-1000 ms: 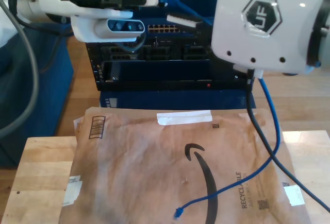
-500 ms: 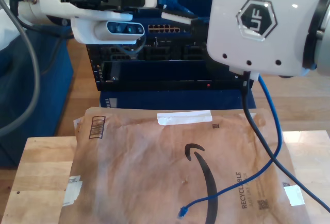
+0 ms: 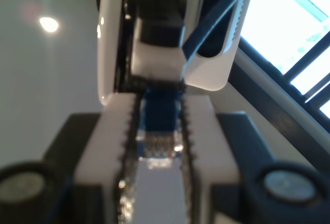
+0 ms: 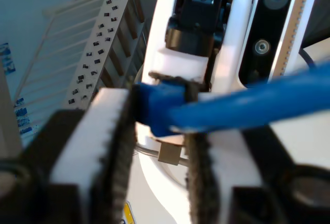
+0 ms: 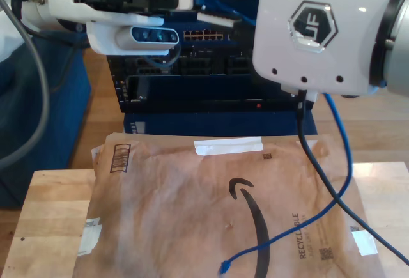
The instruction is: Grab the cable and plug it in
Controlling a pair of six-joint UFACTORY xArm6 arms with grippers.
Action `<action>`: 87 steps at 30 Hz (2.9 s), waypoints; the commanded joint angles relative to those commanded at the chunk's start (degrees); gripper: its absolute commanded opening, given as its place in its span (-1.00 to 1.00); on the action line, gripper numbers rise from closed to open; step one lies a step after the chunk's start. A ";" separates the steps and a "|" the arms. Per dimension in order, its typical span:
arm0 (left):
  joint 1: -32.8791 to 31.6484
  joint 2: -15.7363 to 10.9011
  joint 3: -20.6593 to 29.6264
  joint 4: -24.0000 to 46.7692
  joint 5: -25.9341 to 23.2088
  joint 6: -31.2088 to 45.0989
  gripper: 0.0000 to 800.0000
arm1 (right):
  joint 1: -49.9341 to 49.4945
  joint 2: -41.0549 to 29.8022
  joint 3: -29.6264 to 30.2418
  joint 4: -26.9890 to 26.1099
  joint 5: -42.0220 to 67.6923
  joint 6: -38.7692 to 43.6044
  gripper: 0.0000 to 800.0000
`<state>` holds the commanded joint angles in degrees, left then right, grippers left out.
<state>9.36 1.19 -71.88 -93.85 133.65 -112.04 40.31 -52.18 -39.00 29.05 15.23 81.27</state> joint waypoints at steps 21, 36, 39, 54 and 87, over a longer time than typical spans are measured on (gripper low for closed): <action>0.79 -1.05 -0.18 -1.67 -1.05 -0.18 0.98 | -0.35 3.87 -3.78 0.97 1.14 5.45 -0.99; 9.58 -1.41 -13.71 18.64 -10.29 -3.16 0.99 | -20.40 6.59 -12.04 0.70 28.04 12.40 -1.00; 10.02 -1.32 -15.91 28.40 -11.69 -1.76 0.99 | -26.90 9.32 -13.36 0.53 36.40 14.51 -1.00; 18.29 -1.41 -20.66 78.86 -17.05 26.37 1.00 | -40.09 17.85 -12.92 -8.70 57.32 16.44 -1.00; 73.67 -21.54 35.96 102.33 -37.63 92.22 1.00 | -39.82 20.40 -5.89 -21.10 54.42 21.19 -1.00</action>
<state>83.03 -20.35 -35.92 8.48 96.02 -19.82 0.48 -31.78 -44.89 7.96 69.65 102.46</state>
